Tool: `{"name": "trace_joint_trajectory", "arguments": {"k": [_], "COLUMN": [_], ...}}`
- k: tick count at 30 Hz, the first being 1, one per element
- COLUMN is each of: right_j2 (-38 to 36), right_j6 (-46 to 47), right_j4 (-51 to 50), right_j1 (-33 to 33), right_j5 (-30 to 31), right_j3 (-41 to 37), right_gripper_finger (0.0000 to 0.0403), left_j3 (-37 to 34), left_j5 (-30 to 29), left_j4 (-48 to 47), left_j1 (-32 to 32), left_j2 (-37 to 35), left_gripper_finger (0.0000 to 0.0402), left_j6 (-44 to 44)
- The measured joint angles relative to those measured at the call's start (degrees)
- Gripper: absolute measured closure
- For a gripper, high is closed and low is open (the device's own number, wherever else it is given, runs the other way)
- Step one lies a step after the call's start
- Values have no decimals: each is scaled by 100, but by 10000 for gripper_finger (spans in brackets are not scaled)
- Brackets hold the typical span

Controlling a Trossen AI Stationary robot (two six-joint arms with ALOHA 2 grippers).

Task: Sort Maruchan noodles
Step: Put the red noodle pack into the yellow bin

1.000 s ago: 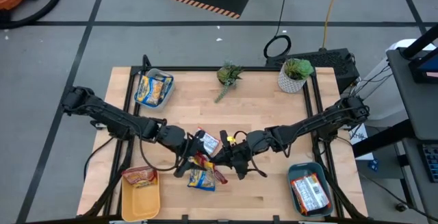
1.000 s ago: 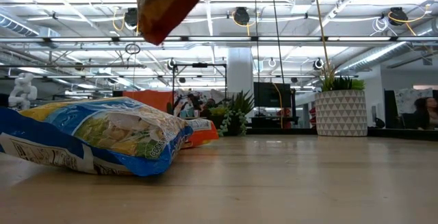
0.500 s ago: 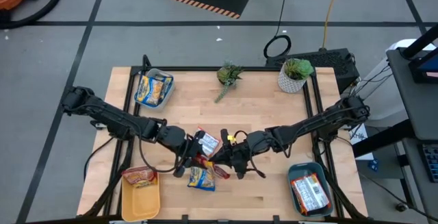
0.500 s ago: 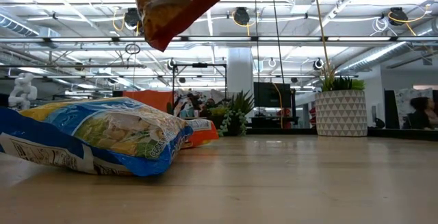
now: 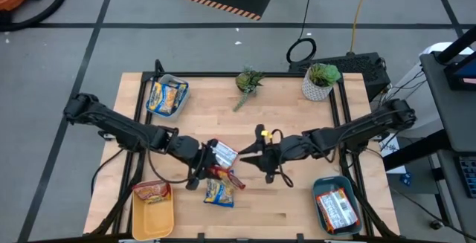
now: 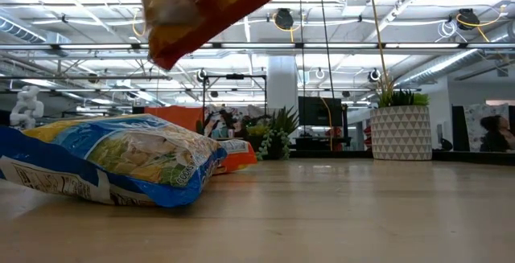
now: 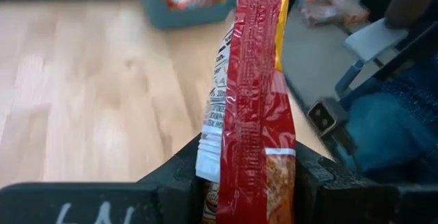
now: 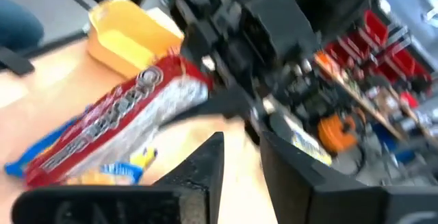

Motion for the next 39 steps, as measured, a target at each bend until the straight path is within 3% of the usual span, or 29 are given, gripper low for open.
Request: {"name": "trace_joint_trajectory", "arguments": {"k": [4, 15, 30, 39], "right_j2": [-235, -515, -509, -509], "right_j6": [216, 717, 972, 1020], "right_j4": [-603, -1527, -1864, -1920], "right_j1": [41, 60, 60, 60], "right_j5": [382, 365, 355, 355], "right_j3": [0, -2, -2, -2], "right_gripper_finger": [308, 309, 309, 309], "left_j3": [-4, -1, -1, -1], "left_j5": [-158, -933, -773, -830], "left_j4": [-571, -2308, -3254, -3868], "left_j1": [-100, -919, -2230, -3259], "left_j2": [-379, -1228, -1954, -1984], "left_gripper_finger": [275, 275, 275, 275], "left_j6": [-394, -1691, -4057, -5508]}}
